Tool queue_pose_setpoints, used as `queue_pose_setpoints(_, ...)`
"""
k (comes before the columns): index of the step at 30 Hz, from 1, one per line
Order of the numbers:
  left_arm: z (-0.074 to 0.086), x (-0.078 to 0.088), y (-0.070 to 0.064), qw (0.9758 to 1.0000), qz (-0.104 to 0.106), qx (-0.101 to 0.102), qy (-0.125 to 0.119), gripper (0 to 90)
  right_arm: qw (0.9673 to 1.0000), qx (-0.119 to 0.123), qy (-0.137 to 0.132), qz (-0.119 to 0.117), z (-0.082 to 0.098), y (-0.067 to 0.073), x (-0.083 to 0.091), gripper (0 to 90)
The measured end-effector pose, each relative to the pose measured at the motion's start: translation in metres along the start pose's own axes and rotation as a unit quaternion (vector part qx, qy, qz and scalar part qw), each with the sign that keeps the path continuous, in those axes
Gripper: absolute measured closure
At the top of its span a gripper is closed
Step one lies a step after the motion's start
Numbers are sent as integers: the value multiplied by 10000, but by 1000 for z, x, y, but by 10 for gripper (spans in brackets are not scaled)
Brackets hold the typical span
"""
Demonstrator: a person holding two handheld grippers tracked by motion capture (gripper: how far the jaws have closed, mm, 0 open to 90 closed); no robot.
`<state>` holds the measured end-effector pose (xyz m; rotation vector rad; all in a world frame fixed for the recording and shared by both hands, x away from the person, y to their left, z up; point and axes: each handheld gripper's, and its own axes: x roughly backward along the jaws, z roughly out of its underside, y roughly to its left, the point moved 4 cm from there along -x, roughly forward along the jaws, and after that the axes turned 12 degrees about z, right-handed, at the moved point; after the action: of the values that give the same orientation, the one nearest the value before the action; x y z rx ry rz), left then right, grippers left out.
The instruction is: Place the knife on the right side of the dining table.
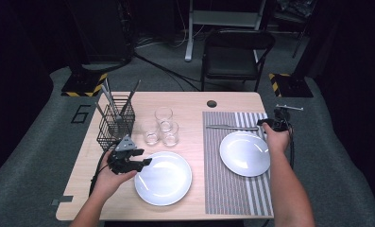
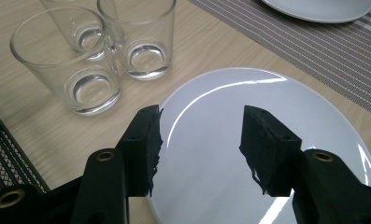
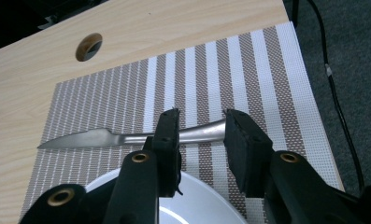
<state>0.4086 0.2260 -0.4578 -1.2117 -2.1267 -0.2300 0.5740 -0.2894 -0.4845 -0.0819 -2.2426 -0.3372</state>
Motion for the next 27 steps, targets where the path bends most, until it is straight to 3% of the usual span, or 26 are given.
queue_pose_setpoints(14, -7, 3, 9, 9999, 50, 91, -111, 478, 9996, 220, -149, -85, 3, 17, 32, 657)
queue_pose_setpoints(21, -10, 0, 14, 9996, 120, 202, -157, 495, 9984, 466, -286, -114, 11, 25, 57, 658)
queue_pose_setpoints(27, -13, 2, 16, 9995, 122, 208, -193, 497, 9973, 564, -385, -258, 17, 31, 74, 654)
